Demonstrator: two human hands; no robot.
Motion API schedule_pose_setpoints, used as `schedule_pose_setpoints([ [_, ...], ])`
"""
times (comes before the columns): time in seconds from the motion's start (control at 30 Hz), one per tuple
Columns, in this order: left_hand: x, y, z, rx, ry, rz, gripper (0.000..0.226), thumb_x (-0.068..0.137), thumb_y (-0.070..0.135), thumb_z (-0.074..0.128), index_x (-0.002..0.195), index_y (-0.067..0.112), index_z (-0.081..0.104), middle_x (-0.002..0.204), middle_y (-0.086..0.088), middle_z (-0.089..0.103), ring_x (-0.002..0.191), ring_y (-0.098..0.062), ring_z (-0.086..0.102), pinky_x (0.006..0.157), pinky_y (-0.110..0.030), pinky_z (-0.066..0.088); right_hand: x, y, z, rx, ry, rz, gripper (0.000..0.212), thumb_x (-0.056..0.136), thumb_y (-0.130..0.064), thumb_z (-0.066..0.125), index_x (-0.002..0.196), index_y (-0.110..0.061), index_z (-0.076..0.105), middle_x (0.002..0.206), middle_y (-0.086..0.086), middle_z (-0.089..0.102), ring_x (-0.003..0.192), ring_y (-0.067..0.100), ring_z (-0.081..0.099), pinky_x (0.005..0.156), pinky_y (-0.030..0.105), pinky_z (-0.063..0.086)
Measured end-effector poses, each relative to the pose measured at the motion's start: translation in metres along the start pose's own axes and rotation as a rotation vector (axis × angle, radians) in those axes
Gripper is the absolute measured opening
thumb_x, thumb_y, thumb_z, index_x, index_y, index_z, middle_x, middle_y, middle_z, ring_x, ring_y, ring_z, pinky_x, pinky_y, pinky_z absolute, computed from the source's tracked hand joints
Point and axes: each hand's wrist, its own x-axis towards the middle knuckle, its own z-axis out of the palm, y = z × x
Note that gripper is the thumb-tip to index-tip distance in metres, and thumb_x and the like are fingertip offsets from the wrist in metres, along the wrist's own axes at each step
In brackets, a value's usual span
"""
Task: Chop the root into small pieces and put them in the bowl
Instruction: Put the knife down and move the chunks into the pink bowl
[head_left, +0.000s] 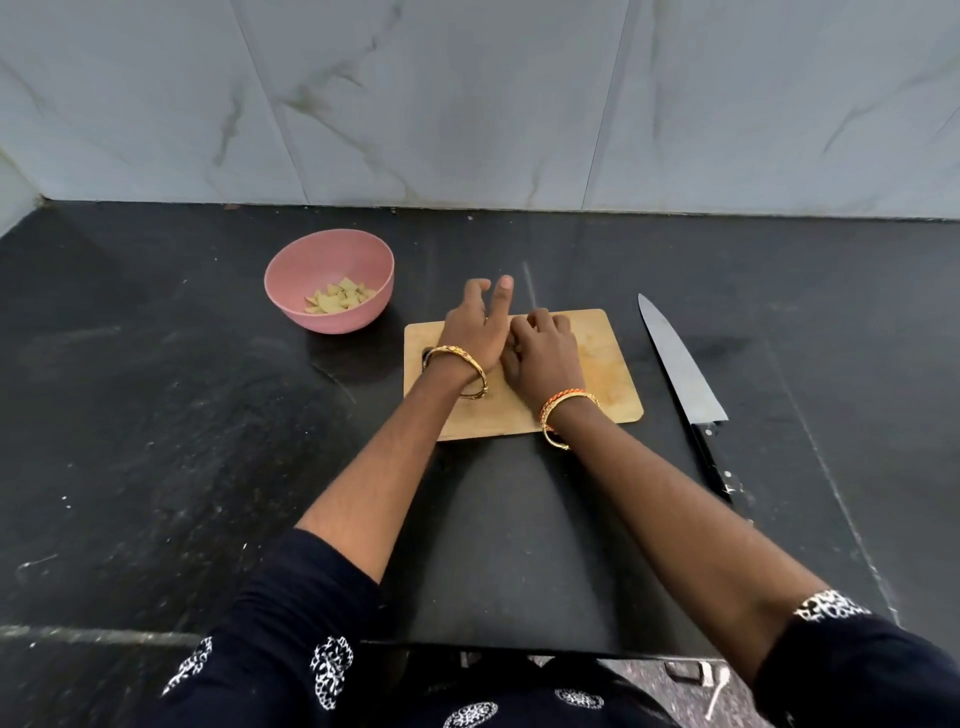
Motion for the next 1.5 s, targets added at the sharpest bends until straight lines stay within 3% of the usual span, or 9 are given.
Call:
schedule_pose_setpoints([
  [0.2,-0.015,-0.01,0.003,-0.316,0.229,-0.09,0.037,0.099,0.041,0.03,0.106,0.014,0.054,0.075,-0.001,0.069,0.075,-0.017,0.066,0.069,-0.022,0.044,0.003,0.015,-0.014,-0.147,-0.018,0.058,0.028,0.097,-0.029,0.04,0.109,-0.01,0.056,0.109,0.013,0.057,0.097,0.035,0.054,0.062,0.035,0.04],
  [0.47,-0.019,-0.019,0.01,-0.593,0.299,-0.252,0.036,0.099,0.032,0.034,0.084,0.013,0.06,0.075,-0.007,0.07,0.063,-0.017,0.062,0.067,-0.029,0.05,0.011,0.016,-0.024,-0.164,-0.129,0.081,0.031,0.099,-0.019,0.034,0.096,-0.002,0.06,0.094,0.017,0.062,0.082,0.037,0.062,0.062,0.034,0.04],
  [0.53,-0.019,-0.012,0.011,-0.704,0.222,-0.338,0.035,0.099,0.03,0.034,0.084,0.011,0.06,0.08,-0.006,0.069,0.066,-0.017,0.06,0.066,-0.029,0.049,0.017,0.02,-0.032,0.034,-0.126,0.27,0.031,0.095,-0.021,0.041,0.081,-0.002,0.061,0.079,0.016,0.061,0.073,0.031,0.059,0.063,0.034,0.044],
  [0.63,-0.022,0.0,0.016,-0.791,0.098,-0.407,0.027,0.096,0.019,0.039,0.096,0.006,0.063,0.093,-0.01,0.067,0.075,-0.018,0.062,0.076,-0.03,0.052,0.028,0.026,-0.048,0.635,-0.159,0.696,0.028,0.087,-0.022,0.052,0.062,-0.008,0.052,0.063,0.009,0.053,0.052,0.021,0.048,0.052,0.029,0.042],
  [0.77,-0.023,0.007,0.03,-0.42,0.079,-0.193,0.018,0.093,0.014,0.047,0.096,0.011,0.064,0.101,-0.006,0.066,0.091,-0.017,0.061,0.088,-0.029,0.049,0.03,0.044,-0.07,1.593,-0.282,1.148,0.03,0.093,-0.018,0.044,0.063,-0.015,0.042,0.044,-0.001,0.04,0.028,0.007,0.032,0.025,0.013,0.021],
  [0.9,-0.022,0.005,0.05,0.325,0.0,0.189,0.037,0.089,0.031,0.054,0.118,0.009,0.058,0.12,-0.01,0.052,0.115,-0.025,0.045,0.098,-0.033,0.038,0.02,0.061,-0.08,2.013,-0.259,1.234,0.034,0.092,-0.013,0.036,0.059,-0.014,0.037,0.045,0.0,0.038,0.029,0.008,0.032,0.025,0.014,0.021],
  [1.07,-0.024,0.013,0.078,0.711,-0.002,0.274,0.066,0.077,0.063,0.054,0.115,0.009,0.053,0.121,-0.011,0.045,0.109,-0.028,0.04,0.089,-0.037,0.041,0.012,0.067,-0.081,2.096,-0.239,1.246,0.035,0.092,-0.011,0.034,0.057,-0.013,0.037,0.047,0.0,0.038,0.03,0.009,0.032,0.025,0.015,0.021],
  [1.3,-0.029,0.015,0.085,0.709,0.027,0.405,0.04,0.093,0.038,0.047,0.117,0.005,0.05,0.121,-0.014,0.048,0.109,-0.027,0.043,0.087,-0.034,0.041,0.006,0.07,-0.085,2.126,-0.206,1.237,0.036,0.091,-0.011,0.037,0.055,-0.012,0.037,0.047,-0.001,0.037,0.03,0.008,0.03,0.026,0.014,0.02],
  [1.5,-0.032,0.007,0.08,0.803,0.034,0.448,0.038,0.095,0.037,0.041,0.117,0.007,0.049,0.118,-0.013,0.048,0.108,-0.027,0.043,0.082,-0.034,0.042,0.004,0.068,-0.083,2.146,-0.232,1.212,0.033,0.09,-0.01,0.036,0.057,-0.012,0.035,0.045,0.0,0.037,0.029,0.008,0.031,0.025,0.014,0.021],
])
